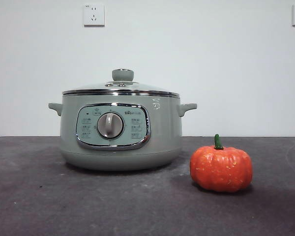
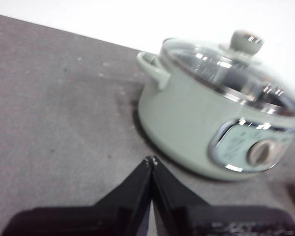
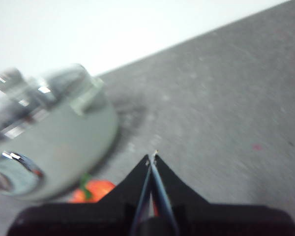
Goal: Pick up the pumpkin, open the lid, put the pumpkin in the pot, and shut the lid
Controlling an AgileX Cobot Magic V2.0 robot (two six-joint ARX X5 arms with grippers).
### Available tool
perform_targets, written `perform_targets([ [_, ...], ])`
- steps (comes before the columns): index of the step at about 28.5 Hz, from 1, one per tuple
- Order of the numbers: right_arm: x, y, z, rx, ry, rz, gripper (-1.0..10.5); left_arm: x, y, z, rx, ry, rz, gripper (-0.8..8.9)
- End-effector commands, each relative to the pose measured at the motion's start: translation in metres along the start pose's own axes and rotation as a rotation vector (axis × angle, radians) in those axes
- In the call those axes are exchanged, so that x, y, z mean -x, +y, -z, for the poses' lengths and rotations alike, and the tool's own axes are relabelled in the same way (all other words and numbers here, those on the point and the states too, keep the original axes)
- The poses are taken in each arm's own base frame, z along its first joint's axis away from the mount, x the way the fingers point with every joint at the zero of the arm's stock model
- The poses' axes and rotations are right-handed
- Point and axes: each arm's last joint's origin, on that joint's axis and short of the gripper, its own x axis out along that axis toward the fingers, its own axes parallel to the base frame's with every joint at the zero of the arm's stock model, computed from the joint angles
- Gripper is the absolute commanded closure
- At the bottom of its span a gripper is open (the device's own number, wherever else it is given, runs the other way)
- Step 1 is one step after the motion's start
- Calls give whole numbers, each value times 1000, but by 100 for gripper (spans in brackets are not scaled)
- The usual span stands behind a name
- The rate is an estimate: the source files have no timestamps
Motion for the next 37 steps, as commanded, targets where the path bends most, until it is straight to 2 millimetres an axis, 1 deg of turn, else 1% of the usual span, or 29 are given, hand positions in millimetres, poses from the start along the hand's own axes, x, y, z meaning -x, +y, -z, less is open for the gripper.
perform_targets([
  [1,5,8,-17,-20,-41,-33,959,8,-7,-16,5,-26,15,822],
  [6,11,21,-44,-12,-26,-47,958,26,-22,-44,-6,-56,29,822],
  [10,13,31,-65,39,64,-55,958,41,-33,-64,-22,-64,44,821],
  [14,15,43,-90,104,166,-104,958,49,-42,-83,-51,-3,63,821],
  [18,16,55,-114,147,269,-155,958,50,-51,-103,-77,83,151,822],
  [21,17,62,-131,212,346,-157,958,48,-57,-118,-91,146,206,821],
  [26,17,73,-153,268,483,-189,958,46,-64,-138,-146,253,265,822],
  [30,17,80,-164,285,575,-202,958,45,-68,-149,-174,326,301,822],
  [34,15,82,-167,289,616,-215,950,44,-71,-156,-181,353,314,812],
  [35,14,82,-167,286,619,-215,927,44,-71,-156,-181,354,313,781],
  [36,14,82,-167,284,620,-214,836,44,-71,-156,-180,355,308,589],
  [37,14,82,-167,283,620,-214,698,44,-71,-156,-180,354,308,343],
])
